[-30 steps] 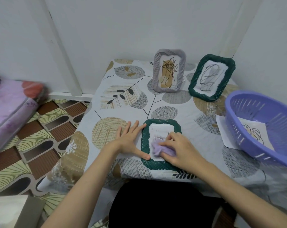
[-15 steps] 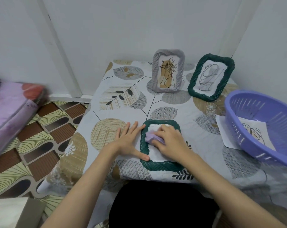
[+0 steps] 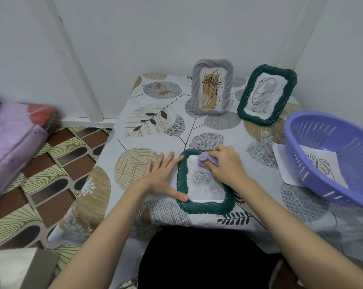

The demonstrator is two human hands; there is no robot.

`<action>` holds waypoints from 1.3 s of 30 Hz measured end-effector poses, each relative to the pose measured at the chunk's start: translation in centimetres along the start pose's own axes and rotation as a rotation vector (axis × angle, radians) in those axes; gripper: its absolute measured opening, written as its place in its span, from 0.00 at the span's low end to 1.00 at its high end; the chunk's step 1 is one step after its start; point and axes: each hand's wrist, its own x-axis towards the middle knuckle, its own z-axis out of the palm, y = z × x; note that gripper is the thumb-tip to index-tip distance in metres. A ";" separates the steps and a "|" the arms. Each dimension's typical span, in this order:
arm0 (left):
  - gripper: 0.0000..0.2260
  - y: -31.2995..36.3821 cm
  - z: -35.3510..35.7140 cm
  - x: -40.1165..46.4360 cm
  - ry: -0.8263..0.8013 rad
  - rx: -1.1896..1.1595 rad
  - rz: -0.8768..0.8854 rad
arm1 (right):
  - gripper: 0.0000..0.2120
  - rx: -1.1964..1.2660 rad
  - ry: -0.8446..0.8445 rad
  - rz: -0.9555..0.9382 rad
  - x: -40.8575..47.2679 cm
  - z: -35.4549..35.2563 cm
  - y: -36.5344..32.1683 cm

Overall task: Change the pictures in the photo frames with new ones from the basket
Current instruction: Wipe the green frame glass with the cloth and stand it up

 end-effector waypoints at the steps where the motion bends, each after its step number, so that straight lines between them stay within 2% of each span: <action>1: 0.55 0.0 0.0 0.0 0.002 0.007 0.001 | 0.14 0.030 -0.002 -0.015 0.0 0.1 -0.6; 6: 0.54 -0.1 0.0 0.1 0.016 0.015 0.003 | 0.23 0.113 -0.071 -0.258 -3.8 0.1 -2.1; 8: 0.54 -0.1 0.0 0.1 0.014 0.010 0.003 | 0.21 0.132 -0.050 -0.313 -5.6 -0.2 -0.8; 12: 0.56 -0.1 0.1 0.0 0.006 -0.007 0.006 | 0.17 0.099 0.024 -0.126 -5.6 -0.9 2.4; 16: 0.55 0.0 0.0 -0.1 0.010 -0.005 0.004 | 0.17 0.124 0.035 0.029 -1.7 0.1 0.8; 19: 0.54 0.0 0.1 0.0 0.017 0.004 0.002 | 0.17 0.109 -0.057 -0.058 -1.1 0.5 -1.8; 24: 0.55 0.0 0.2 0.1 0.031 0.021 0.005 | 0.16 0.132 -0.249 -0.240 -5.5 -1.4 -2.9; 28: 0.56 -0.1 0.2 0.0 0.029 -0.004 0.009 | 0.14 -0.093 -0.350 -0.319 -6.4 -3.4 -2.7; 33: 0.58 0.0 0.1 -0.3 0.032 -0.016 0.021 | 0.13 -0.174 -0.350 -0.146 -5.6 -5.0 -0.5; 37: 0.55 0.3 0.0 -0.5 0.046 -0.027 0.008 | 0.16 -0.129 -0.168 0.054 -4.6 -3.5 0.5; 39: 0.53 0.6 -0.2 -0.7 0.053 0.003 -0.016 | 0.16 -0.031 -0.080 0.170 -4.1 -2.9 0.6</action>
